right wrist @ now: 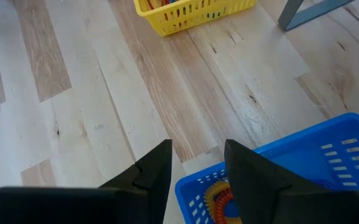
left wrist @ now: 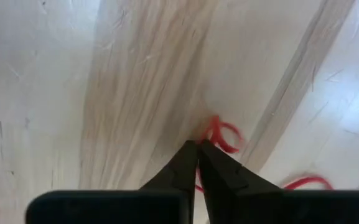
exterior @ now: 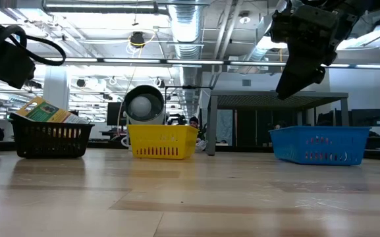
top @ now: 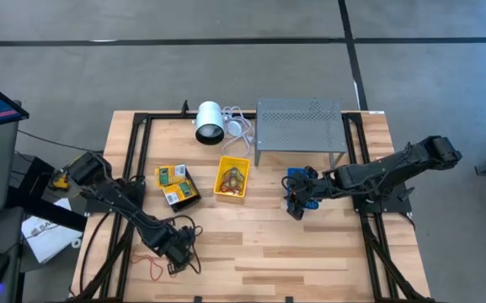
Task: Pick & Place Office Desk Supplies
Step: Put the right red rubber band into the yellow basket
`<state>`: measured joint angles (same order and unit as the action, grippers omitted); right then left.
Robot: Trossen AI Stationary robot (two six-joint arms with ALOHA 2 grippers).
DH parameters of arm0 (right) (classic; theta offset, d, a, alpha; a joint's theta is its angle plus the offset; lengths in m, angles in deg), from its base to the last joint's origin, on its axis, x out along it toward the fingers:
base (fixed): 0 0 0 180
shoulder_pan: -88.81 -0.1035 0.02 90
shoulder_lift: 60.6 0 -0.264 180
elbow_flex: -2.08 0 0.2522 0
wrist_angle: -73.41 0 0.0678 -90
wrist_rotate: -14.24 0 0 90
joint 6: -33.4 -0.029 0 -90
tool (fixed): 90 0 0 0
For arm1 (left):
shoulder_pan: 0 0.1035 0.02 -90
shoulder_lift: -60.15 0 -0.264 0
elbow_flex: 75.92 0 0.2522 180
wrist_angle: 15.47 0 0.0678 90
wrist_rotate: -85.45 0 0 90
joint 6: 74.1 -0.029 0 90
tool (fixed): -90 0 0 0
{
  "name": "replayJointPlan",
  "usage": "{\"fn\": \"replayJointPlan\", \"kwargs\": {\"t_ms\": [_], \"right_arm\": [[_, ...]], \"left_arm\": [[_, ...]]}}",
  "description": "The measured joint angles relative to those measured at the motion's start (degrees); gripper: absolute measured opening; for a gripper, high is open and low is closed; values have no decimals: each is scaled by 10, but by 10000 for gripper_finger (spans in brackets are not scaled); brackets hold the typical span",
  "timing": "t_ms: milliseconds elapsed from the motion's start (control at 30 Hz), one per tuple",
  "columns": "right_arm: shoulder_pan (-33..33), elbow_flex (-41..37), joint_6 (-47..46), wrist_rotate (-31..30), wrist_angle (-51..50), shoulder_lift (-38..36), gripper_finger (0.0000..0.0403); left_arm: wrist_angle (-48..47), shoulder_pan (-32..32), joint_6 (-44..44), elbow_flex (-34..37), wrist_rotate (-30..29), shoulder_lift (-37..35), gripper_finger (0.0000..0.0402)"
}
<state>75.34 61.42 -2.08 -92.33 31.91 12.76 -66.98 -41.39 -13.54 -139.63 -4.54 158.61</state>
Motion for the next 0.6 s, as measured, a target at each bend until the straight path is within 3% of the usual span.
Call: {"fn": "replayJointPlan", "kwargs": {"t_ms": [267,600], "right_arm": [[0,0,1,0,0,0,143],[0,0,1,0,-1,0,143]], "left_arm": [[2,9,14,2,-4,-7,1],[-7,10,30,4,-30,-108,0]]}}
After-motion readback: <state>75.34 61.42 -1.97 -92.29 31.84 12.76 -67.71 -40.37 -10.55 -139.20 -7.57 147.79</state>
